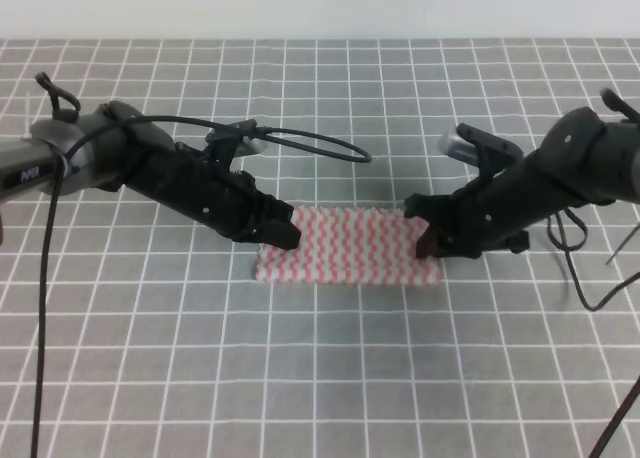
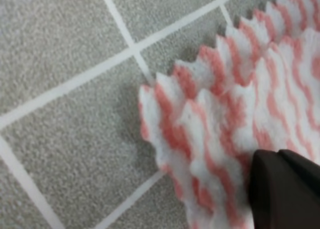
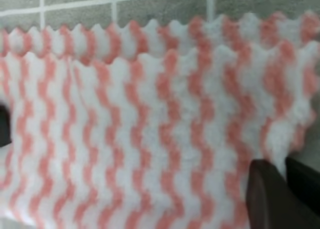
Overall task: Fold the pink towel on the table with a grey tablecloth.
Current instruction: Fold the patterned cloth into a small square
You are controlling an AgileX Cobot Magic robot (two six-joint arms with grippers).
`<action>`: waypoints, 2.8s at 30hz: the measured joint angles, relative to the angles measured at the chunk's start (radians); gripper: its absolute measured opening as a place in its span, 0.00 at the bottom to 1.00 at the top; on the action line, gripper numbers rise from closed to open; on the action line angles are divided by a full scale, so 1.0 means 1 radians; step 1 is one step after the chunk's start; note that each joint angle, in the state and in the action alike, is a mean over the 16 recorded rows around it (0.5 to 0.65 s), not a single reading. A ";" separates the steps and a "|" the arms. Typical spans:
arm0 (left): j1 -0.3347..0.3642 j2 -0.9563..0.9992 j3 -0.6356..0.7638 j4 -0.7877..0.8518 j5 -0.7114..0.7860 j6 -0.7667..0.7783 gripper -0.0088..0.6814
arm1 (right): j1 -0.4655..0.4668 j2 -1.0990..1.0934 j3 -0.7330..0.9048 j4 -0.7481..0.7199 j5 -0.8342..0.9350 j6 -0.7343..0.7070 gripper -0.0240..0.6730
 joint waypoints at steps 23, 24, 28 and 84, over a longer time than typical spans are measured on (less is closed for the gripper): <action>0.023 -0.046 -0.001 -0.062 0.013 0.050 0.01 | 0.112 0.021 -0.153 0.107 0.033 -0.063 0.01; 0.027 -0.050 -0.001 -0.063 0.015 0.052 0.01 | 0.112 0.021 -0.154 0.107 0.033 -0.063 0.01; 0.043 -0.059 -0.003 -0.062 0.025 0.056 0.01 | 0.112 0.022 -0.154 0.107 0.033 -0.062 0.01; 0.069 0.003 -0.005 -0.047 0.001 0.023 0.01 | 0.180 0.149 -0.284 0.196 0.036 -0.061 0.01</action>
